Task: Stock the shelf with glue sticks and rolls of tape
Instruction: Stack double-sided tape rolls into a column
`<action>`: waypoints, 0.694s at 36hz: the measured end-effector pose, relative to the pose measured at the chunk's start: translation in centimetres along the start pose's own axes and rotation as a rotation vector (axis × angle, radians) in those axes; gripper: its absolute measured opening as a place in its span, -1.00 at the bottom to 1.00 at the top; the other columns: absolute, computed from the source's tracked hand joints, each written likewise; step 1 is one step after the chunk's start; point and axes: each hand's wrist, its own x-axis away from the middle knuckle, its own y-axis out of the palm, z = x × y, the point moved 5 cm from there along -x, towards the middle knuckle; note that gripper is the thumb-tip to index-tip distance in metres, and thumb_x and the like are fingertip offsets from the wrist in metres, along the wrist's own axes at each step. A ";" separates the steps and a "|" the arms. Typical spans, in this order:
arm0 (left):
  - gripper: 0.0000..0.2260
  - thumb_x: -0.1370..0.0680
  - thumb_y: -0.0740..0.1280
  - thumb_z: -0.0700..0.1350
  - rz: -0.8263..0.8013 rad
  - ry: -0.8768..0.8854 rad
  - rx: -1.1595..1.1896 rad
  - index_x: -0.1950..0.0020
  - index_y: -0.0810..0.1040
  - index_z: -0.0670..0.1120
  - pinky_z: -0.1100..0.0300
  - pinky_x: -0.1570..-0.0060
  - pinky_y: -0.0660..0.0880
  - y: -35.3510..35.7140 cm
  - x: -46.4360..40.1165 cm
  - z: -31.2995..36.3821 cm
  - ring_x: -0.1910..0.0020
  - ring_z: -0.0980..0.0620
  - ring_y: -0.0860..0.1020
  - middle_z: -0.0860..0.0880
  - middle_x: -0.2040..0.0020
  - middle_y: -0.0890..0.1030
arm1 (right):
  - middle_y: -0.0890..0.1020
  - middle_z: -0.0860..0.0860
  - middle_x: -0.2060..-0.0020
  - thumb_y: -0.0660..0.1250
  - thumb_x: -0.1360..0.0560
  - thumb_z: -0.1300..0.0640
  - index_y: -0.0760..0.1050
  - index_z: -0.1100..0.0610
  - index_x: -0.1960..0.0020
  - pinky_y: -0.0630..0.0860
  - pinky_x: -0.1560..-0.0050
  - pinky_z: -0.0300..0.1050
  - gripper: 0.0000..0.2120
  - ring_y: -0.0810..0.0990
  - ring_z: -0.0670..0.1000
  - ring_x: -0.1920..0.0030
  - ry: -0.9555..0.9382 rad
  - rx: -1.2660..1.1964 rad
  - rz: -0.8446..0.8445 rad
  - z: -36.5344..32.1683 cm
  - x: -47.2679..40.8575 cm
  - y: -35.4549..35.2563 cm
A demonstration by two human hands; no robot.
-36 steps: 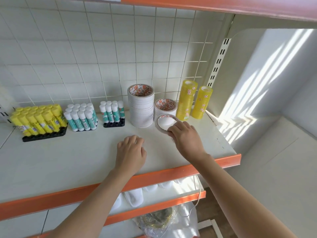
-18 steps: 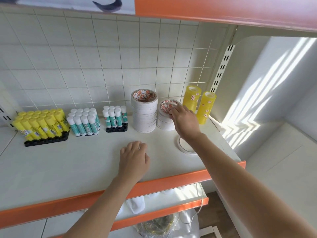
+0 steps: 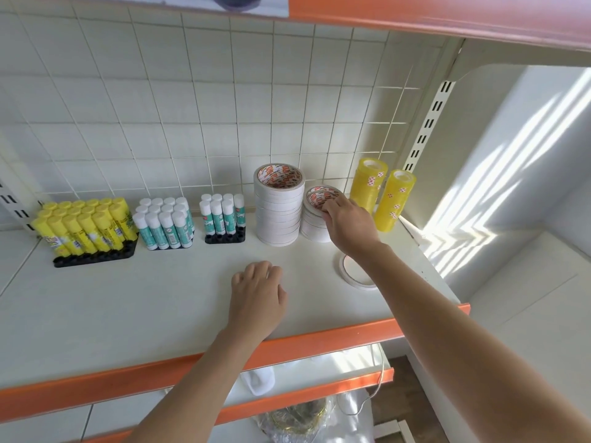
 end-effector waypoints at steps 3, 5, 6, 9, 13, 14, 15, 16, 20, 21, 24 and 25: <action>-0.72 -0.39 0.07 -0.05 0.001 0.005 -0.001 0.13 0.56 -0.05 0.02 0.20 0.42 -0.1 0.0 0.1 0.13 -0.10 0.53 0.00 0.14 0.56 | 0.55 0.17 0.26 0.40 -0.47 0.24 0.54 0.23 0.17 0.41 0.41 -0.06 -0.92 0.55 0.23 0.27 -0.007 -0.001 -0.004 0.0 0.1 -0.1; -0.72 -0.39 0.07 -0.05 -0.001 0.004 0.003 0.14 0.55 -0.05 0.02 0.20 0.43 -0.1 0.0 0.1 0.13 -0.10 0.53 0.00 0.14 0.56 | 0.55 0.15 0.28 0.43 -0.44 0.24 0.55 0.22 0.19 0.42 0.44 -0.07 -0.92 0.56 0.22 0.27 -0.009 0.000 0.006 0.1 0.2 -0.2; -0.72 -0.39 0.07 -0.05 -0.001 0.003 0.005 0.14 0.55 -0.05 0.02 0.20 0.44 -0.1 0.0 0.1 0.14 -0.11 0.53 0.00 0.15 0.55 | 0.55 0.14 0.28 0.43 -0.44 0.24 0.56 0.22 0.20 0.43 0.45 -0.08 -0.92 0.57 0.22 0.26 -0.008 -0.004 0.008 0.1 0.2 -0.2; -0.72 -0.39 0.06 -0.05 0.000 0.003 0.001 0.15 0.55 -0.06 0.02 0.21 0.43 -0.1 0.0 0.1 0.15 -0.11 0.53 0.00 0.15 0.55 | 0.58 0.14 0.26 0.44 -0.44 0.24 0.57 0.21 0.20 0.44 0.44 -0.06 -0.93 0.58 0.22 0.24 -0.012 -0.014 0.015 0.1 0.1 -0.2; -0.71 -0.39 0.06 -0.05 -0.008 0.007 -0.005 0.13 0.56 -0.06 0.00 0.21 0.45 -0.1 0.0 0.1 0.14 -0.11 0.53 -0.01 0.14 0.56 | 0.58 0.11 0.29 0.46 -0.41 0.24 0.57 0.19 0.23 0.43 0.45 -0.09 -0.91 0.59 0.20 0.25 -0.033 -0.008 0.001 0.0 -0.1 -0.4; -0.71 -0.39 0.06 -0.05 -0.010 0.007 -0.005 0.13 0.56 -0.06 0.00 0.21 0.45 -0.1 0.0 0.1 0.13 -0.11 0.53 -0.01 0.14 0.56 | 0.59 0.11 0.29 0.46 -0.41 0.24 0.57 0.19 0.22 0.44 0.44 -0.09 -0.91 0.59 0.19 0.25 -0.036 -0.007 -0.002 -0.1 -0.1 -0.4; -0.71 -0.39 0.06 -0.05 -0.012 0.007 -0.006 0.13 0.56 -0.06 0.00 0.20 0.45 -0.1 0.0 0.1 0.13 -0.11 0.53 -0.01 0.14 0.56 | 0.60 0.11 0.28 0.45 -0.43 0.23 0.57 0.19 0.21 0.45 0.42 -0.08 -0.92 0.59 0.20 0.23 -0.033 -0.010 -0.011 -0.1 -0.2 -0.4; -0.71 -0.39 0.06 -0.05 -0.013 0.006 -0.006 0.13 0.56 -0.06 0.00 0.20 0.45 -0.1 0.0 0.1 0.13 -0.10 0.53 -0.01 0.14 0.56 | 0.60 0.12 0.25 0.43 -0.45 0.22 0.58 0.20 0.19 0.46 0.39 -0.06 -0.93 0.59 0.21 0.20 -0.025 -0.013 -0.025 -0.1 -0.2 -0.3; -0.72 -0.39 0.06 -0.05 -0.010 0.006 -0.006 0.14 0.56 -0.06 0.01 0.21 0.44 -0.2 0.0 0.1 0.13 -0.10 0.53 0.00 0.14 0.56 | 0.60 0.16 0.15 0.33 -0.53 0.16 0.58 0.22 0.08 0.48 0.27 0.02 -0.87 0.56 0.23 0.09 -0.005 -0.018 -0.097 -0.1 -0.3 0.1; -0.71 -0.39 0.06 -0.05 -0.011 0.005 -0.006 0.15 0.56 -0.06 0.01 0.21 0.44 -0.2 0.0 0.2 0.13 -0.10 0.53 0.00 0.14 0.57 | 0.60 0.16 0.14 0.32 -0.54 0.16 0.58 0.23 0.06 0.48 0.25 0.03 -0.86 0.56 0.23 0.07 -0.004 -0.018 -0.109 -0.1 -0.3 0.1; -0.71 -0.39 0.06 -0.05 -0.018 0.004 -0.010 0.14 0.56 -0.05 0.02 0.21 0.44 -0.2 -0.1 0.1 0.13 -0.09 0.53 0.00 0.13 0.57 | 0.60 0.16 0.12 0.31 -0.56 0.15 0.58 0.23 0.03 0.48 0.22 0.03 -0.85 0.55 0.23 0.04 0.002 -0.015 -0.136 -0.1 -0.3 0.1; -0.71 -0.39 0.06 -0.05 -0.020 0.003 -0.012 0.14 0.56 -0.05 0.02 0.21 0.43 -0.2 -0.1 0.1 0.13 -0.09 0.53 0.00 0.13 0.57 | 0.59 0.16 0.11 0.30 -0.56 0.14 0.58 0.23 0.02 0.47 0.22 0.03 -0.85 0.55 0.23 0.03 0.007 -0.014 -0.143 -0.1 -0.3 0.1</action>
